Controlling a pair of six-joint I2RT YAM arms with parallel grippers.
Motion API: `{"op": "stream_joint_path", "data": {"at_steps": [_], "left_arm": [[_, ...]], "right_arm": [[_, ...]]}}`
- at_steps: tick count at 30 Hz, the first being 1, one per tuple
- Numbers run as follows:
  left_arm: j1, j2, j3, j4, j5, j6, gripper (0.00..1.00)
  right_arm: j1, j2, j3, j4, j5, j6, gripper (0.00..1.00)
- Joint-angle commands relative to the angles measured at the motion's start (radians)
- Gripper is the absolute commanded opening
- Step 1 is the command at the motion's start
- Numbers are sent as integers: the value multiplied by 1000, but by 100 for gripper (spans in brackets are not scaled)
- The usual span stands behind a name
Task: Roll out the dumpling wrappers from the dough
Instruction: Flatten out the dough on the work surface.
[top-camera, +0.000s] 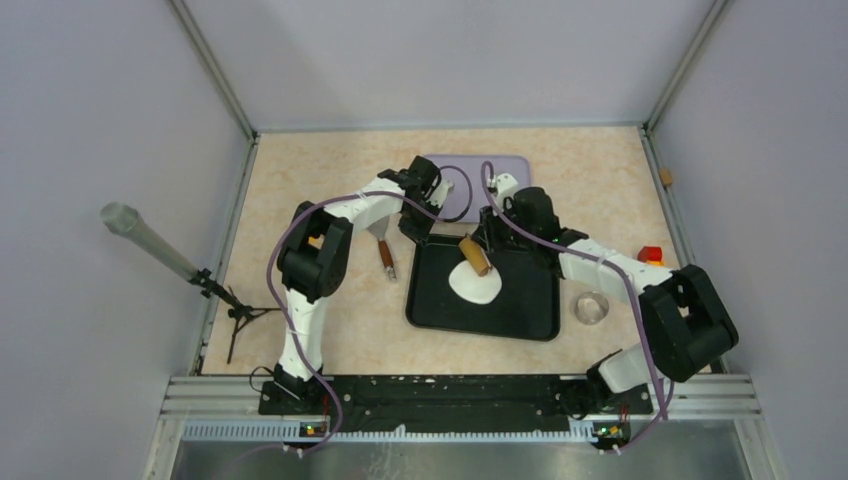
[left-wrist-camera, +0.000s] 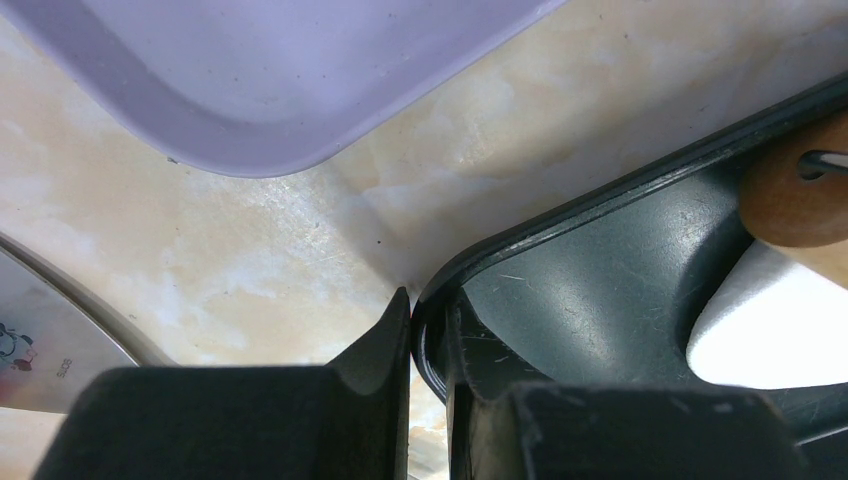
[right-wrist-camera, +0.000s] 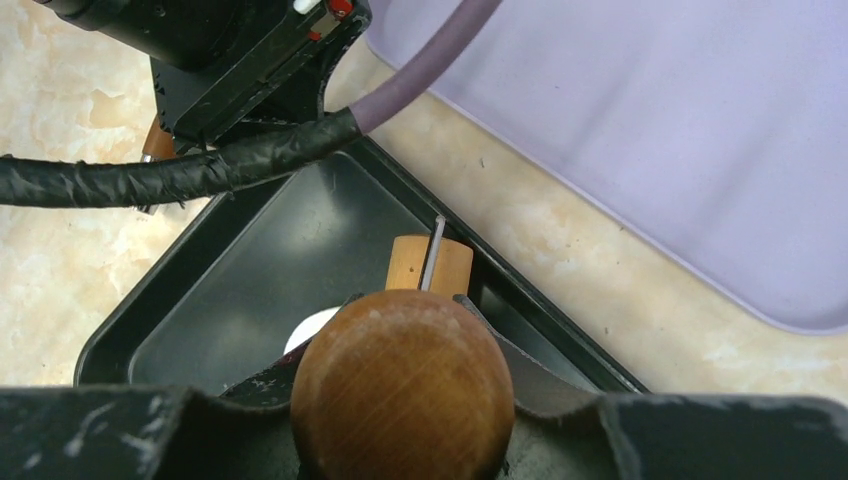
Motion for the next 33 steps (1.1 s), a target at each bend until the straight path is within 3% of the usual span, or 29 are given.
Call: {"op": "stream_joint_path", "data": {"at_steps": [1, 13, 25, 33], "left_arm": [[20, 14, -30, 50, -152, 1, 0], [20, 12, -35, 54, -156, -4, 0], [22, 15, -32, 52, -161, -4, 0], [22, 13, -34, 53, -162, -4, 0]], "right_arm": [[48, 61, 3, -84, 12, 21, 0], [93, 118, -22, -73, -28, 31, 0], [101, 85, -72, -85, -170, 4, 0], [108, 102, -68, -86, -167, -13, 0]]}}
